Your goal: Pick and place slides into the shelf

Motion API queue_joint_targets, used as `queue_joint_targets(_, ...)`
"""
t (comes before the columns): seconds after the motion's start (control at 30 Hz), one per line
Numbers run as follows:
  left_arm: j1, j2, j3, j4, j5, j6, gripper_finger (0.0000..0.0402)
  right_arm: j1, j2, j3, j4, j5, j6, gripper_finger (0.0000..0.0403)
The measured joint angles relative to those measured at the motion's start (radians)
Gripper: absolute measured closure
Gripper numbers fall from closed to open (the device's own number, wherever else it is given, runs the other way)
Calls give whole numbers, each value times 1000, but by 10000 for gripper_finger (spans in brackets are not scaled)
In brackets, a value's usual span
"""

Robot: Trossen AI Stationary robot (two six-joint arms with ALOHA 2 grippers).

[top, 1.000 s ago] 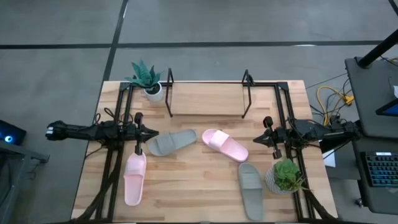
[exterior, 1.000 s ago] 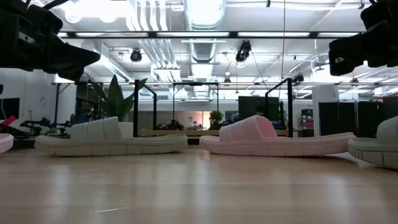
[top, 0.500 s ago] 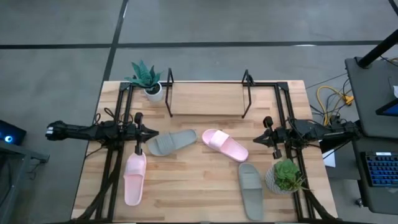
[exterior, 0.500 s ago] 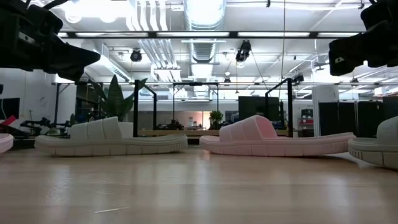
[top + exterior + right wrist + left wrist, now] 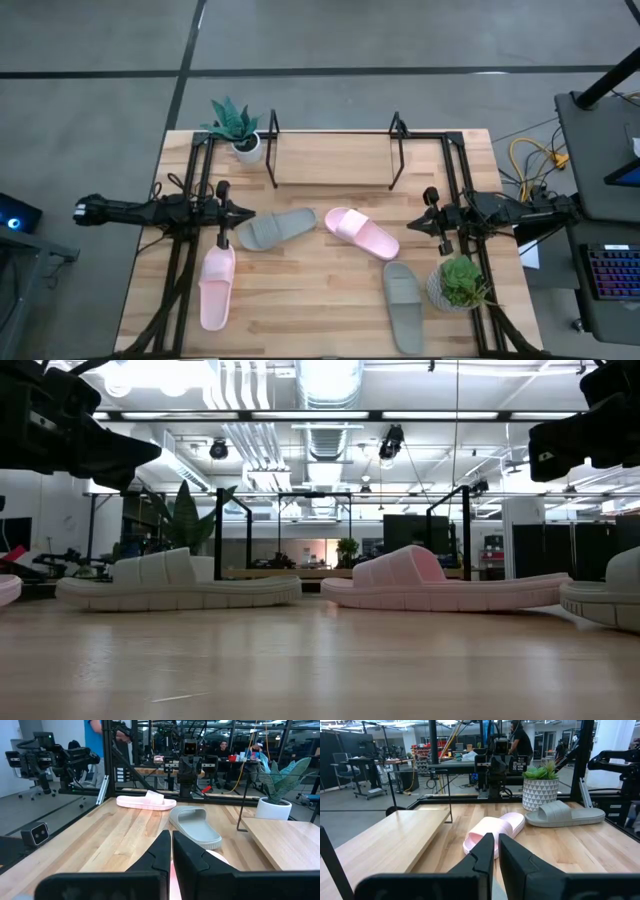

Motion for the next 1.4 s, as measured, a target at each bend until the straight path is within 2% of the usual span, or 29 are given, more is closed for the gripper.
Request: queue_joint_targets(1.4, 0, 0, 0, 1, -1, 27, 389, 0, 0, 0, 5, 0, -3, 394)
